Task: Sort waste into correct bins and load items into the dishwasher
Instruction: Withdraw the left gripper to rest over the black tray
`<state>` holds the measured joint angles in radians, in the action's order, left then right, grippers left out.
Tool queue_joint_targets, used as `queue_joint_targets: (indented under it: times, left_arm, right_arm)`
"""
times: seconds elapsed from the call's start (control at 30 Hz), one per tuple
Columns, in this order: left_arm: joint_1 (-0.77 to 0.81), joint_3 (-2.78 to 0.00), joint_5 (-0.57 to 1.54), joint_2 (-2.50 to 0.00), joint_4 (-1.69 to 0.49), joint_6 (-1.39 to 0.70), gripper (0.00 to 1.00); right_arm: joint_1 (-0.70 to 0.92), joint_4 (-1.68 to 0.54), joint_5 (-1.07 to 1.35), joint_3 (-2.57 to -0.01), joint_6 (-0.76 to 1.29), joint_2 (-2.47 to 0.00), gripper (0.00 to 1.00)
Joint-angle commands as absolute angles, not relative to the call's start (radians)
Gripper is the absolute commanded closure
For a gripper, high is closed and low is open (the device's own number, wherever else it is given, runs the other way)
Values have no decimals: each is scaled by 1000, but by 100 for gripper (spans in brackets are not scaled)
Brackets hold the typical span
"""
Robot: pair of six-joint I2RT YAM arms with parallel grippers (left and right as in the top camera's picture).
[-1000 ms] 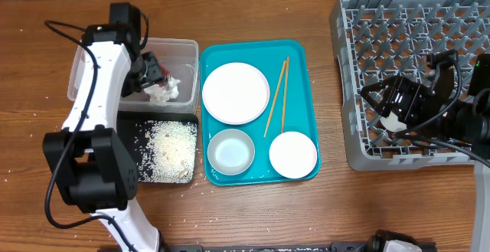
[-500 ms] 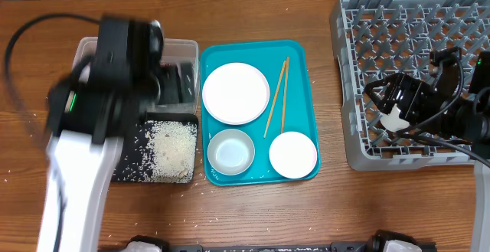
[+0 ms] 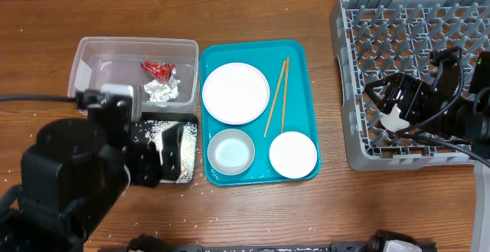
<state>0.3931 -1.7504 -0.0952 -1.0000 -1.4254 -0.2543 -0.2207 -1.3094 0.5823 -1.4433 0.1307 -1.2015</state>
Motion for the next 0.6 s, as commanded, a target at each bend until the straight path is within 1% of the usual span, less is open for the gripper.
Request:
queue_joint_targets:
  times: [0.0,0.03,0.1,0.3,0.53,0.57]
  left_arm:
    - [398,-1756,-164,-999,-1471,-212,0]
    - [385,-1724,-204,-991,-1428,-200,0]
    - [353,-1663,-207,-962,-1335,-153,0]
    - [240,-1312,-68,-763,-953,-4,0]
    - [191,-868,-28,-472,-587,4,0]
    - [168,-754,2,-382,-510,4,0]
  right_arm:
    - [-215,-1303,577,-1465,126,-1197,0]
    - [-215,-1303,577,-1465,126,-1197,0]
    - [-215,-1303,577,-1465,126,-1197,0]
    - [-215,-1303,577,-1465,126,-1197,0]
    - [-215,-1303,577,-1465,126,-1197,0]
    - [-215,-1303,577,-1465,126,-1197,0]
